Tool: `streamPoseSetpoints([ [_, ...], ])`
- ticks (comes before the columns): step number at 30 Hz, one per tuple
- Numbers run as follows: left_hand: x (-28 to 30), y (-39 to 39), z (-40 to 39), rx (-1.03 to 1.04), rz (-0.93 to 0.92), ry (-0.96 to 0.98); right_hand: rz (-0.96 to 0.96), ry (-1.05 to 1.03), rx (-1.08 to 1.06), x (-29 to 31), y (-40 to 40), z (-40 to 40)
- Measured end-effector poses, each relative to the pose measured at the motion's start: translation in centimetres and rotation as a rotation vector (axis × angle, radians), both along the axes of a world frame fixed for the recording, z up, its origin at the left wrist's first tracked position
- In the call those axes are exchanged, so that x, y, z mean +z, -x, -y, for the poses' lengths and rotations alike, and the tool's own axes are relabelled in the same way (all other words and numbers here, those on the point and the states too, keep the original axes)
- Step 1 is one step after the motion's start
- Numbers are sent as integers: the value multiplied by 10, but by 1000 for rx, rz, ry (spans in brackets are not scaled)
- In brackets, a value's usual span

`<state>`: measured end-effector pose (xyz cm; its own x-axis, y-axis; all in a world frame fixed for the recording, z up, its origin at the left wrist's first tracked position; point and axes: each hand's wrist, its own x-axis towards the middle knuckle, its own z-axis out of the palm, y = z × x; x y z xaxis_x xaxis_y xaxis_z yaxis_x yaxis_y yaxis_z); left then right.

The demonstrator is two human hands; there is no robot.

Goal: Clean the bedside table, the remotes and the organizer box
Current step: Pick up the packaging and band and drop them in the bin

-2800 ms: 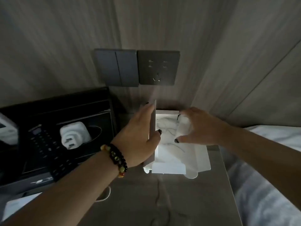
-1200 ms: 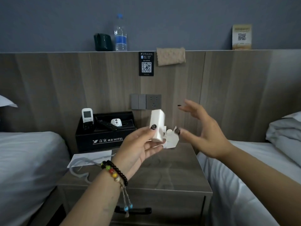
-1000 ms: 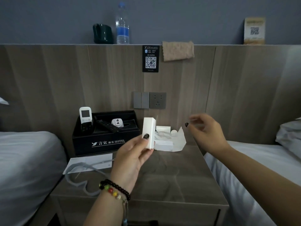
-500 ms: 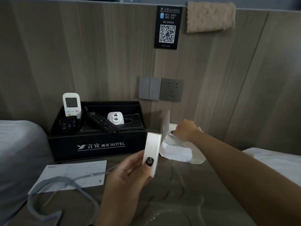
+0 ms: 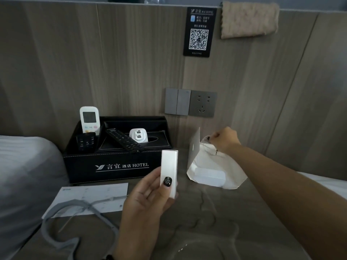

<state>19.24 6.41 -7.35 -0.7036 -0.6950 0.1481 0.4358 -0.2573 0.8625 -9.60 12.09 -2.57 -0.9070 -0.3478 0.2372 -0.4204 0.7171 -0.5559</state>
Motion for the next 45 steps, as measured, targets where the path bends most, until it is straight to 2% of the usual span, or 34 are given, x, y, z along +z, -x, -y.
streamPoseSetpoints([
  [6,-1,-6,-6,-22,-75,-34,-111,110,10,65,-28,-25],
  [14,19,-25,-19,-70,-80,-48,-205,262,78,135,-94,-53],
  [19,40,-14,-46,-230,-89,-83,-171,309,147,149,-137,-59],
  [25,60,-1,-63,-420,-136,-168,-149,282,160,132,-168,-72],
  [29,68,9,-64,-356,-139,-196,-1,378,122,120,-164,-83],
  [32,80,10,-56,-281,-163,-234,234,583,156,116,-160,-98],
  [35,94,1,-43,-250,-217,-211,378,778,212,118,-164,-107],
  [40,115,-48,-18,-187,-280,-103,419,950,353,132,-195,-102],
  [45,84,-139,10,-40,-255,92,431,925,533,131,-257,-85],
])
